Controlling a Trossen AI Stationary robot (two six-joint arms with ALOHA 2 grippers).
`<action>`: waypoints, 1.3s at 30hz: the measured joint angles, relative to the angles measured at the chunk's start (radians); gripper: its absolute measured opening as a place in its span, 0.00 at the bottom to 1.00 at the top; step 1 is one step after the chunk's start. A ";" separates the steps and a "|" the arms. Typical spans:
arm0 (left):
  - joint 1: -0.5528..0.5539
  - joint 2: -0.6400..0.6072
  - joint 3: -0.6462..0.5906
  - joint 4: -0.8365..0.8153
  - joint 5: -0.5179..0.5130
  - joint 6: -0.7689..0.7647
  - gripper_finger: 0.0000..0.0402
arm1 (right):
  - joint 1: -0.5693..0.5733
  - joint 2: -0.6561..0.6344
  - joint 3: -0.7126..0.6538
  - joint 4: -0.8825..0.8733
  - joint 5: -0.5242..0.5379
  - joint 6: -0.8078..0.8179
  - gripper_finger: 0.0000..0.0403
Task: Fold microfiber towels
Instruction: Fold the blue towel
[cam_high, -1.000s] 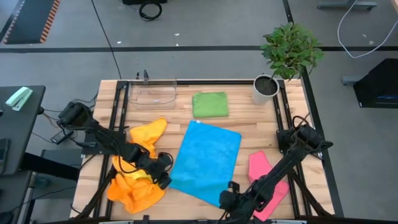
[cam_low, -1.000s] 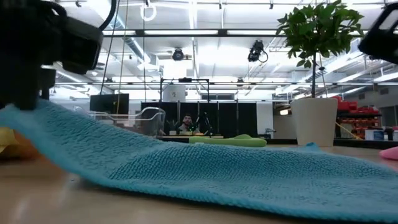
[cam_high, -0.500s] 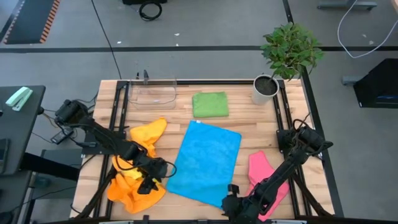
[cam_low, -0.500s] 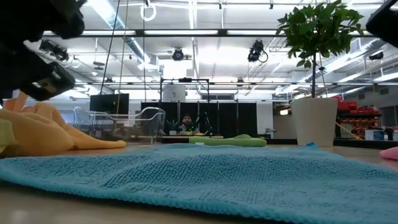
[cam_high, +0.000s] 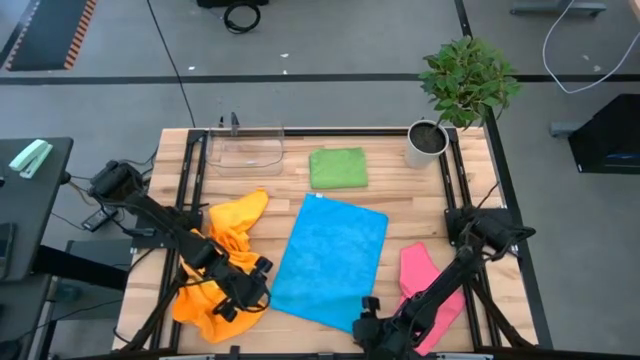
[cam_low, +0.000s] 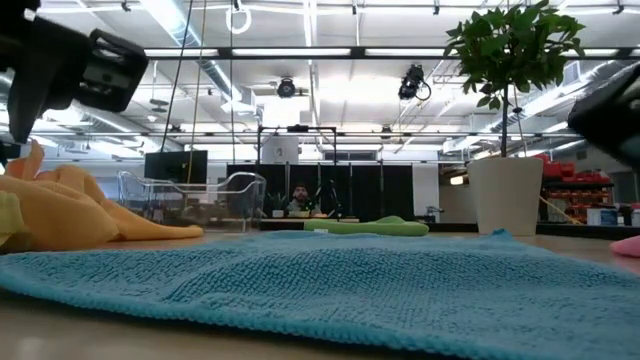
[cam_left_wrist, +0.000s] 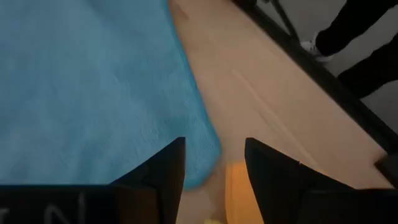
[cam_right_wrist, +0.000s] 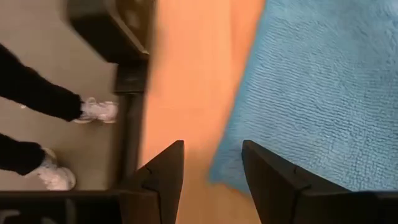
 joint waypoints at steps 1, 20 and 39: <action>-0.003 0.005 -0.001 0.003 0.001 -0.006 0.43 | -0.002 0.008 0.000 -0.001 0.007 0.014 0.42; -0.023 0.121 0.000 0.189 -0.031 -0.106 0.43 | 0.039 -0.008 0.001 -0.152 0.003 0.398 0.02; -0.080 0.359 0.080 0.272 -0.199 -0.082 0.43 | 0.013 -0.019 0.000 -0.161 -0.035 0.522 0.00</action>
